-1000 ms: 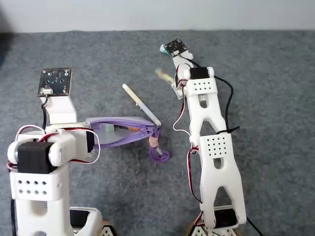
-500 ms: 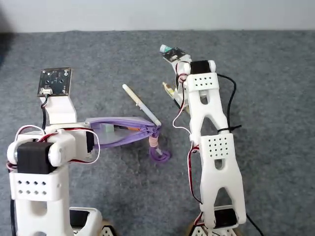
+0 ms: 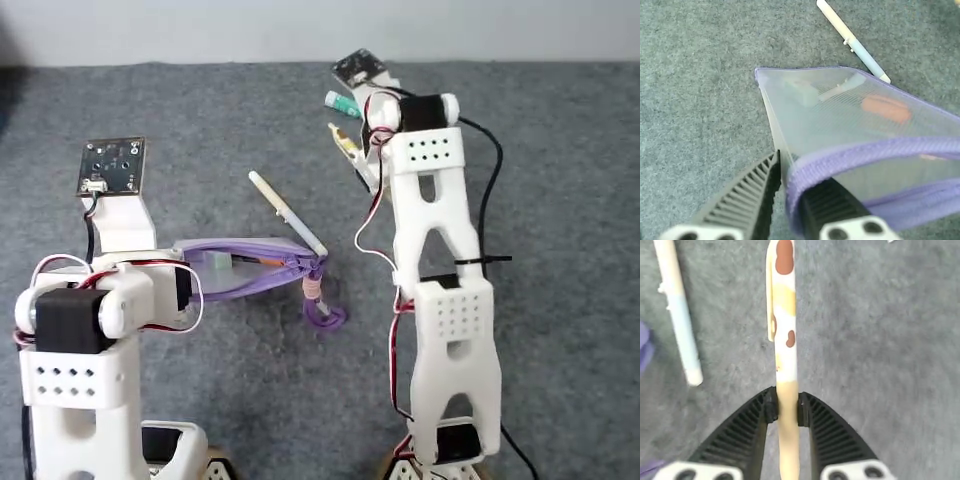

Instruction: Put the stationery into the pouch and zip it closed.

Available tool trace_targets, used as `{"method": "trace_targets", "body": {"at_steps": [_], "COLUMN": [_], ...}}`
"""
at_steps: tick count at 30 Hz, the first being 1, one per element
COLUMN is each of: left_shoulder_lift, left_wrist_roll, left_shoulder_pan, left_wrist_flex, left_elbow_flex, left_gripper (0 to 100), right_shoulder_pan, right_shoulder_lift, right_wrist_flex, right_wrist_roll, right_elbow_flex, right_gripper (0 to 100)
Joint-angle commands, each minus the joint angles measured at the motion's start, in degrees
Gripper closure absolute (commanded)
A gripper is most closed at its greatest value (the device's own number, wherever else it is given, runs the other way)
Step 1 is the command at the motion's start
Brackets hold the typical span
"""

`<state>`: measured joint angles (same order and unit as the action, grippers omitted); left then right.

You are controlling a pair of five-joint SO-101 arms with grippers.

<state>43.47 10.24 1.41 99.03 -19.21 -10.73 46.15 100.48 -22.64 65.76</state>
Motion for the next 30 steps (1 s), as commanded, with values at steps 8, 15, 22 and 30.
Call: {"method": "trace_targets", "body": {"at_steps": [8, 15, 22, 30], "left_shoulder_lift": [0.09, 0.0, 0.09, 0.09], "left_wrist_roll": [0.53, 0.53, 0.53, 0.53], "left_shoulder_pan": [-0.18, -0.18, -0.18, -0.18], "left_wrist_flex": [-1.14, -2.02, -2.37, -2.37], "left_elbow_flex": [0.22, -1.36, -2.24, -2.15], "left_gripper": [99, 99, 99, 99], "right_shoulder_pan": [-5.32, -12.0, -20.62, -30.55], "right_shoulder_lift": [-39.43, -54.46, -64.66, -79.43], "right_wrist_flex": [2.33, 2.24, 2.42, -3.82], "right_wrist_roll": [7.82, 17.67, 27.69, 37.63], "right_elbow_flex": [-30.95, -35.69, -36.92, -49.93], "right_gripper": [99.1, 99.1, 99.1, 99.1]}}
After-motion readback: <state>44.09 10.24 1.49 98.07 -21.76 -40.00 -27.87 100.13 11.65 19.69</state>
